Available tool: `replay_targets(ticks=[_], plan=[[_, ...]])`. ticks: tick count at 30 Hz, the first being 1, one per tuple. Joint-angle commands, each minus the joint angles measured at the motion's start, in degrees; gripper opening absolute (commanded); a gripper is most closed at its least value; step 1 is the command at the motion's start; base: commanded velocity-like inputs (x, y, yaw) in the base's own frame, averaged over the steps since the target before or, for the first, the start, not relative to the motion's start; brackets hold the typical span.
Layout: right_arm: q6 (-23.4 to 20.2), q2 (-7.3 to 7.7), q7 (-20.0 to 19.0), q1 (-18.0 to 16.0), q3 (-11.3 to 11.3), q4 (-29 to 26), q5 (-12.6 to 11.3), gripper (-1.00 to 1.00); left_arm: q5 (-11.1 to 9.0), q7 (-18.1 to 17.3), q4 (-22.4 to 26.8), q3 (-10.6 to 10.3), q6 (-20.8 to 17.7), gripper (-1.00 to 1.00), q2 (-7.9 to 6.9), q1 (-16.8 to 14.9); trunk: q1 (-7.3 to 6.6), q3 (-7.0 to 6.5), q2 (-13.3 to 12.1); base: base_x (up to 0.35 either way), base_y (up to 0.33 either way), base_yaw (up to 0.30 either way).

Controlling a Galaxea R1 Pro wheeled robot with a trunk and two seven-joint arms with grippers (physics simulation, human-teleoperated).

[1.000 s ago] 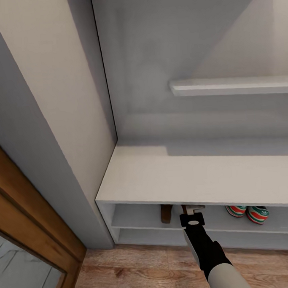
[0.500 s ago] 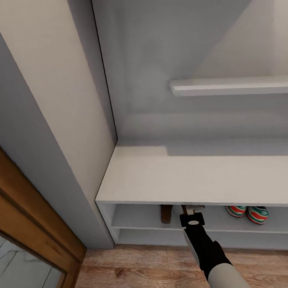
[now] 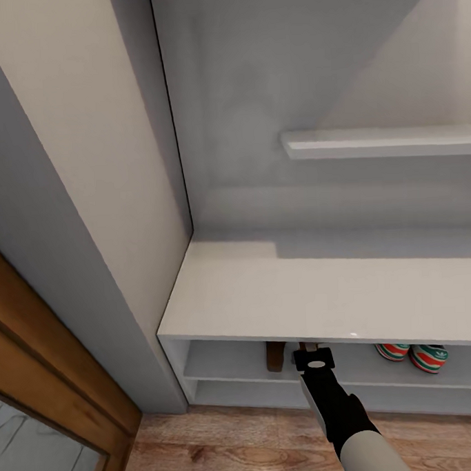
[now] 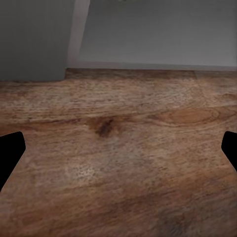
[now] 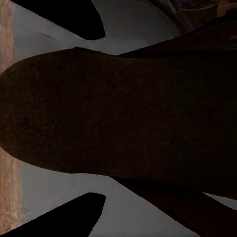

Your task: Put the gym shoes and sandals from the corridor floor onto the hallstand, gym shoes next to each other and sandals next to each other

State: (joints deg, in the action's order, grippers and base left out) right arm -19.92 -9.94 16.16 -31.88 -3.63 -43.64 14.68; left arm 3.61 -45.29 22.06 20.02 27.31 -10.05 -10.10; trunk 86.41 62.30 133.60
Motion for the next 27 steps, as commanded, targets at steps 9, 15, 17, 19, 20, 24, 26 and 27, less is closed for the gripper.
replay_targets(ticks=[9,15,17,19,20,24,26,27], plan=[[-0.38,-0.06,-0.08,-0.02,-0.22,-0.08,0.53,1.0,0.35,-0.39,-0.01,0.46,0.22,1.0,0.03,-0.01,-0.01,0.05,0.02,0.0,0.0,0.0],[-0.39,-0.06,-0.08,-0.02,-0.24,-0.06,0.53,1.0,0.31,-0.39,0.0,0.46,0.28,1.0,0.03,-0.02,-0.01,0.05,0.02,0.0,0.0,0.0],[-0.4,-0.06,-0.08,-0.02,-0.24,-0.05,0.53,1.0,0.31,-0.4,0.0,0.46,0.28,1.0,0.03,-0.01,-0.01,0.05,0.02,0.0,0.0,0.0],[-0.41,-0.06,-0.08,-0.02,-0.24,-0.05,0.53,1.0,0.32,-0.39,0.0,0.46,0.28,1.0,0.03,-0.01,-0.01,0.05,0.02,0.0,0.0,0.0],[-0.4,-0.06,-0.08,-0.02,-0.24,-0.04,0.53,1.0,0.33,-0.37,0.0,0.46,0.28,1.0,0.03,-0.01,-0.01,0.05,0.02,0.0,0.0,0.0],[-0.4,-0.06,-0.08,-0.02,-0.26,-0.04,0.53,1.0,0.32,-0.4,0.03,0.46,0.28,1.0,0.03,-0.03,-0.01,0.05,0.02,-0.091,0.0,0.0],[-0.39,-0.06,-0.08,-0.02,-0.25,-0.04,0.53,1.0,0.33,-0.37,0.05,0.46,0.28,1.0,0.03,-0.04,-0.01,0.05,0.02,-0.21,0.0,0.0],[-0.39,-0.06,-0.08,-0.02,-0.25,-0.04,0.53,1.0,0.33,-0.38,0.06,0.46,0.28,1.0,0.03,-0.03,-0.01,0.05,0.02,-0.247,0.0,0.0]])
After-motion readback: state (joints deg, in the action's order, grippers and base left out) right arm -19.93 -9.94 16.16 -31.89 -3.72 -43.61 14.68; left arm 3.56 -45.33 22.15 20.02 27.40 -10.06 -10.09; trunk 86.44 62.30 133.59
